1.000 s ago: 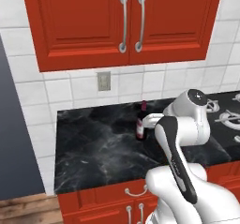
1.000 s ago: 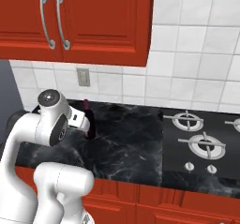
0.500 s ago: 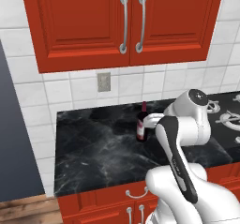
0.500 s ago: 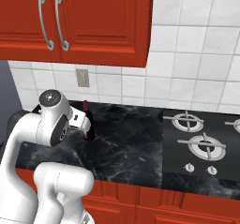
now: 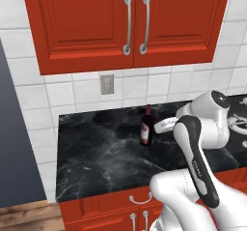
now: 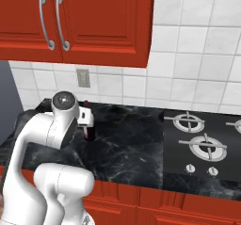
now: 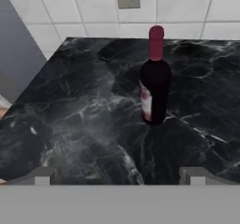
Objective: Place the drinks on the dining counter in a tight cluster.
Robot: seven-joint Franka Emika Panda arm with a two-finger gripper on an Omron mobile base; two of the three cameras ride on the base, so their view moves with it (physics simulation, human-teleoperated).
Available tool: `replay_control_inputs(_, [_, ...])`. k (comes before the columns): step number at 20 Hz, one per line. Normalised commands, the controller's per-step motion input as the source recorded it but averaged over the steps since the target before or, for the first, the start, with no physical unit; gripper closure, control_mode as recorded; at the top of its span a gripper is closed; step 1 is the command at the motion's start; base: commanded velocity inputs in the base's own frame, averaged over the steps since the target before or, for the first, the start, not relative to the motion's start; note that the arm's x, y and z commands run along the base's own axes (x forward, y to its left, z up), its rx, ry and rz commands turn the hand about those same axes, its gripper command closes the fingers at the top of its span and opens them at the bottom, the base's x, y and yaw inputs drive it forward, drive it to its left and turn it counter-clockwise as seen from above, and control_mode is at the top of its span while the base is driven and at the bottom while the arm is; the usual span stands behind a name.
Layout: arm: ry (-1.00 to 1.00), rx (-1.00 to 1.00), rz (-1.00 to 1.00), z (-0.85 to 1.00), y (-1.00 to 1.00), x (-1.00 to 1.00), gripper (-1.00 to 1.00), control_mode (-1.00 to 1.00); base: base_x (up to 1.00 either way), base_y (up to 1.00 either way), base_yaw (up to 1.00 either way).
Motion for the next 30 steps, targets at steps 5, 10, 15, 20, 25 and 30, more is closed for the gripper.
replay_control_inputs(5, [-0.17,0.02,0.31,-0.03,-0.08,-0.03,-1.0,-1.0,0.0,0.0,0.0])
replay_control_inputs(10, [-0.22,0.0,0.29,-0.09,-0.04,0.0,-1.0,-1.0,0.0,0.0,0.0])
replay_control_inputs(15, [-0.3,0.0,0.26,-0.11,-0.08,0.0,-1.0,-1.0,0.0,0.0,0.0])
replay_control_inputs(20, [-0.25,0.0,0.04,-0.07,-0.13,0.0,-1.0,-1.0,0.0,0.0,0.0])
replay_control_inputs(25, [-0.22,0.02,0.0,-0.07,-0.03,0.17,-1.0,-1.0,0.0,0.0,0.0])
replay_control_inputs(30, [-0.16,0.06,0.01,-0.07,0.0,0.24,-1.0,-1.0,0.0,0.0,0.0])
